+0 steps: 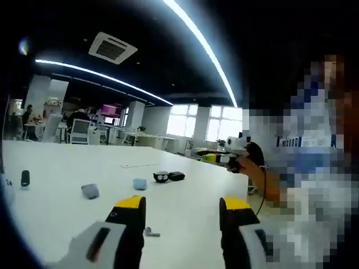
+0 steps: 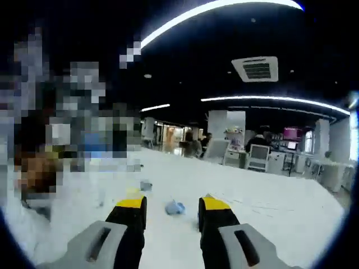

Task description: Pick up the earbuds from the table and place the earbuds into the earbud case

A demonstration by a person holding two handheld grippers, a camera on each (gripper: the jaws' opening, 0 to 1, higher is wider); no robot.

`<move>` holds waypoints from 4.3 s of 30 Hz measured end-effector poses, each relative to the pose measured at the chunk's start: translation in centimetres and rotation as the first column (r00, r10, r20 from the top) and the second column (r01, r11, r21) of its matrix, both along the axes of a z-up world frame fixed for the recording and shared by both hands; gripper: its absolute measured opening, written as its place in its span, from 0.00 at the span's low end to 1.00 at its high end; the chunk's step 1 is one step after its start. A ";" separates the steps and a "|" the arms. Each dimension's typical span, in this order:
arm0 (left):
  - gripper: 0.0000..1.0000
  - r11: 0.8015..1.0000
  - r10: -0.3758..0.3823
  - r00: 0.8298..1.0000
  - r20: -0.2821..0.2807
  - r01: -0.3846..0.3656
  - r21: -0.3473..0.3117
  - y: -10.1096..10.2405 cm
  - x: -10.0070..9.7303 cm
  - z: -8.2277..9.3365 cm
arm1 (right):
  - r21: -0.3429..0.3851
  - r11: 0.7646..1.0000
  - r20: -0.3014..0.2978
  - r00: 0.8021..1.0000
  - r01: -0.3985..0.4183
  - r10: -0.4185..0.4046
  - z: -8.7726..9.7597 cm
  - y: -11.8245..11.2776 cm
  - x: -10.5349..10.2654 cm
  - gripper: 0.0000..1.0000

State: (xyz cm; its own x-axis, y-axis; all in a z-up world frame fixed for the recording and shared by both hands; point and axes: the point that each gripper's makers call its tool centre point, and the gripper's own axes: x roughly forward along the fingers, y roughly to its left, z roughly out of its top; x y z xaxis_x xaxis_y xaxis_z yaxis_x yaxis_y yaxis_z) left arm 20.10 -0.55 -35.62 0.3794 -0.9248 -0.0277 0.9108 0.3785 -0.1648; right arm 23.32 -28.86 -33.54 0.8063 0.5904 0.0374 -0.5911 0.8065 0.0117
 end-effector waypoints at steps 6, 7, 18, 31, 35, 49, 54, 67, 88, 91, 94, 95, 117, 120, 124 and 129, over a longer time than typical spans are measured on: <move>0.55 0.997 0.083 0.994 0.072 -0.083 -0.002 1.0 1.5 2.6 | 0.039 0.999 0.048 0.999 -0.024 0.022 2.8 3.7 -3.3 0.36; 0.54 0.994 0.107 0.991 0.086 -0.107 -0.004 1.2 1.8 2.8 | 0.001 1.000 0.063 0.998 -0.015 0.015 2.6 4.1 -3.5 0.37; 0.53 0.989 0.112 0.984 0.136 -0.124 0.079 1.2 1.4 1.5 | -0.020 0.997 0.017 0.997 -0.080 0.081 1.3 6.7 -6.0 0.44; 0.54 0.994 0.106 0.985 0.133 -0.109 0.020 1.5 0.3 3.4 | -0.039 0.995 -0.007 0.996 -0.093 0.092 0.5 7.0 -5.9 0.44; 0.54 0.993 0.112 0.984 0.136 -0.115 0.013 1.9 0.5 3.6 | -0.052 0.994 -0.034 0.995 -0.092 0.091 -0.5 7.3 -5.2 0.44; 0.53 0.991 0.132 0.981 0.145 -0.126 -0.049 3.8 0.2 5.0 | -0.035 0.999 -0.377 0.926 0.002 -0.015 -9.1 8.6 7.3 0.40; 0.53 0.989 0.145 0.978 0.150 -0.137 -0.064 4.5 0.4 5.4 | -0.038 0.995 -0.473 0.876 0.089 -0.097 -12.3 8.4 11.3 0.40; 0.52 0.985 0.141 0.975 0.172 -0.122 -0.119 5.8 -0.2 6.6 | 0.007 0.980 -0.561 0.812 0.198 -0.160 -16.7 8.1 16.4 0.40; 0.50 0.987 0.140 0.970 0.201 -0.119 -0.113 5.5 -0.3 6.8 | 0.126 0.978 -0.519 0.851 0.168 -0.080 -16.8 9.1 18.2 0.08; 0.50 0.986 0.140 0.970 0.201 -0.119 -0.114 5.6 -0.2 6.8 | 0.154 0.972 -0.515 0.854 0.176 -0.073 -16.7 8.9 18.2 0.01; 0.50 0.985 0.146 0.968 0.203 -0.124 -0.115 5.9 -0.1 6.9 | 0.131 0.976 -0.516 0.853 0.172 -0.081 -16.9 8.8 17.9 0.03; 0.50 0.985 0.146 0.968 0.203 -0.124 -0.116 5.9 -0.1 6.9 | 0.118 0.978 -0.517 0.852 0.170 -0.085 -16.9 8.8 17.8 0.09; 0.50 0.985 0.156 0.964 0.217 -0.134 -0.111 6.1 0.0 6.9 | -0.365 0.913 -0.519 0.774 0.181 -0.361 -16.8 6.0 24.9 0.15; 0.50 0.985 0.157 0.963 0.220 -0.135 -0.112 6.2 -0.1 6.9 | -0.413 0.897 -0.516 0.770 0.160 -0.375 -17.5 6.0 25.1 0.15; 0.50 0.985 0.154 0.962 0.224 -0.131 -0.114 6.1 -0.3 7.0 | -0.410 0.899 -0.510 0.779 0.152 -0.364 -17.7 6.2 25.9 0.02; 0.50 0.984 0.155 0.964 0.216 -0.133 -0.115 6.0 0.1 6.7 | -0.398 0.909 -0.484 0.813 0.126 -0.325 -17.4 7.0 25.7 0.02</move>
State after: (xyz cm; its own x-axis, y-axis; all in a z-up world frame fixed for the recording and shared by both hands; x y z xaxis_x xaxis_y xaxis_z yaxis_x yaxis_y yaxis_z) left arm 20.17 5.48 -28.90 0.4947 -0.8539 0.1616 0.8658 0.5003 -0.0067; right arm 49.05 -21.89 -50.98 0.7508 0.2846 -0.5961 -0.3720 0.9279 -0.0256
